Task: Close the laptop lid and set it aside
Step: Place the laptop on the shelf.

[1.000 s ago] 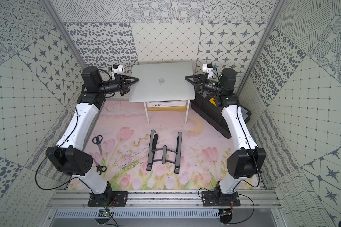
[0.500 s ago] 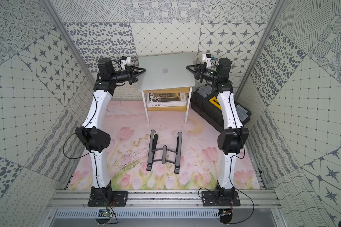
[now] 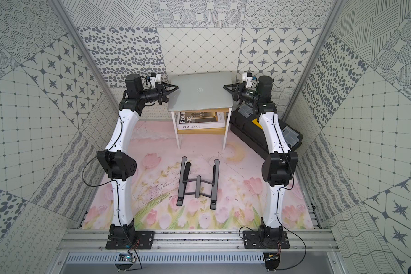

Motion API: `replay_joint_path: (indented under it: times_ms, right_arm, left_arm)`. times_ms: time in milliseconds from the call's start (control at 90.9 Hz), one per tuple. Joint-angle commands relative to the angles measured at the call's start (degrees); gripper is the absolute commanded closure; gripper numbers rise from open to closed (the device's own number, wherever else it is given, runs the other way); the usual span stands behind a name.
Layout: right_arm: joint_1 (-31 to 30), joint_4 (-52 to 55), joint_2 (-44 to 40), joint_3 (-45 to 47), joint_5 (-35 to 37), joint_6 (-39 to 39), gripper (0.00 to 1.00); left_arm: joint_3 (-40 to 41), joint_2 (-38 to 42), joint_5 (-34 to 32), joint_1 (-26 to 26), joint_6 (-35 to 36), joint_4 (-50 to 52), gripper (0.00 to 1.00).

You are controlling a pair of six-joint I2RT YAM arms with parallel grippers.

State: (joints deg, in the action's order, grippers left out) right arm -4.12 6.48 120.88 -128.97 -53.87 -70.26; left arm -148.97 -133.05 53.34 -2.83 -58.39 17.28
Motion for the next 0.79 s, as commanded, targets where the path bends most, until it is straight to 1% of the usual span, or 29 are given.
replay_joint_path:
  times_ms: [0,121,220,330,451,528,616,781]
  right_arm:
    - [0.2,-7.0,-0.2,0.0,5.0,0.3,1.00]
    - [0.2,-7.5,0.5,-0.1,5.3,-0.3,1.00]
    - [0.2,-8.9,1.4,-0.6,5.1,-1.7,1.00]
    - [0.0,-8.5,2.0,-1.7,5.0,-2.2,1.00]
    - [-0.4,-6.5,2.7,-3.9,4.7,-1.5,1.00]
    - [-0.8,-5.5,3.0,-4.7,4.9,-0.9,1.00]
    - [-1.1,-4.9,3.3,-5.2,5.2,-0.1,1.00]
    - [-1.1,-4.5,3.1,-4.9,6.3,0.6,1.00]
  left_arm:
    - [-0.8,-1.2,0.2,-0.4,2.2,-5.0,0.48]
    - [-0.8,-1.5,0.4,-0.1,2.4,-5.0,0.37]
    - [-0.7,-1.3,-0.2,0.7,3.3,-3.0,0.31]
    - [-0.7,-1.1,0.3,2.1,3.9,-0.8,0.30]
    - [-0.2,0.3,-1.0,3.4,8.0,4.9,0.30]
    - [1.9,2.1,-2.1,4.2,9.7,6.3,0.30]
    - [4.6,3.5,-3.2,4.2,10.3,6.1,0.30]
    - [4.8,3.3,-2.8,3.4,12.3,8.0,0.33]
